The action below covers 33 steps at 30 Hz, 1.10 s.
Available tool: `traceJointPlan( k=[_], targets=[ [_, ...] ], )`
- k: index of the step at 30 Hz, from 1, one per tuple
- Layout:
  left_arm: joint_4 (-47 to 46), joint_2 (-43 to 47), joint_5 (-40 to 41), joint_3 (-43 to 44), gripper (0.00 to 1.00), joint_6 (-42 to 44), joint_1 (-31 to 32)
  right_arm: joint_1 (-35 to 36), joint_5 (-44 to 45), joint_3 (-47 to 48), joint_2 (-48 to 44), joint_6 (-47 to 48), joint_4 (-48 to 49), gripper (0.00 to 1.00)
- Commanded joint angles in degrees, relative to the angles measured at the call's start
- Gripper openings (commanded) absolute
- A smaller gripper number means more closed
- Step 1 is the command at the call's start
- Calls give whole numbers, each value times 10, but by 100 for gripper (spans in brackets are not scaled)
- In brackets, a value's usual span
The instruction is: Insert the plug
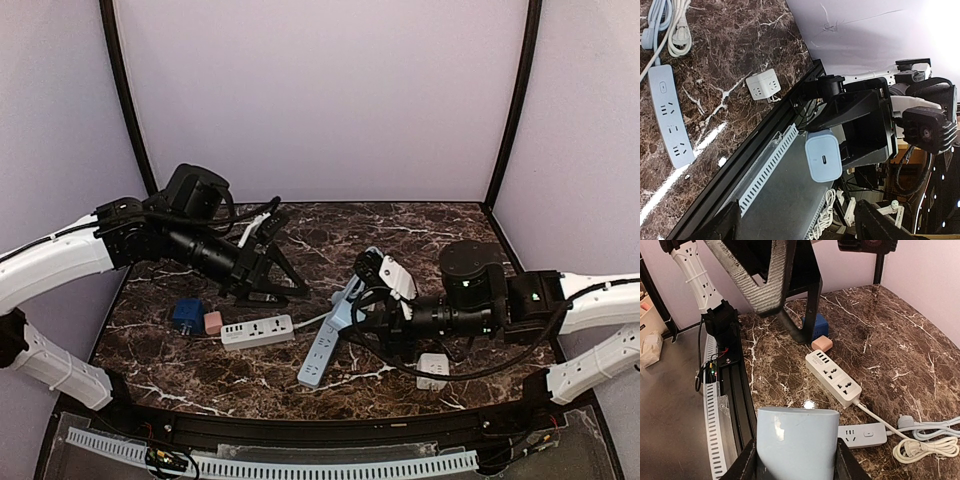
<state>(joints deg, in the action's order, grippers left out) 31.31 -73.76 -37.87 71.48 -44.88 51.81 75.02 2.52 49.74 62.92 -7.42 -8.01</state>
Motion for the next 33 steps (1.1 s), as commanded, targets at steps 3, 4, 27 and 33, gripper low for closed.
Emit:
traceJointPlan(
  k=[3,4,27,33],
  targets=[
    [-12,-16,-10,24,76,-3,21,4,-10,31,17,15,24,12],
    [-12,-18,-7,24,75,-5,24,4,-7,32,18,16,25,12],
    [-84,-47,-20,5,60,-59,47,4,-3,69,52,46,36,11],
    [-95,-59,-28,10,53,-64,47,4,-3,71,62,54,45,11]
  ],
)
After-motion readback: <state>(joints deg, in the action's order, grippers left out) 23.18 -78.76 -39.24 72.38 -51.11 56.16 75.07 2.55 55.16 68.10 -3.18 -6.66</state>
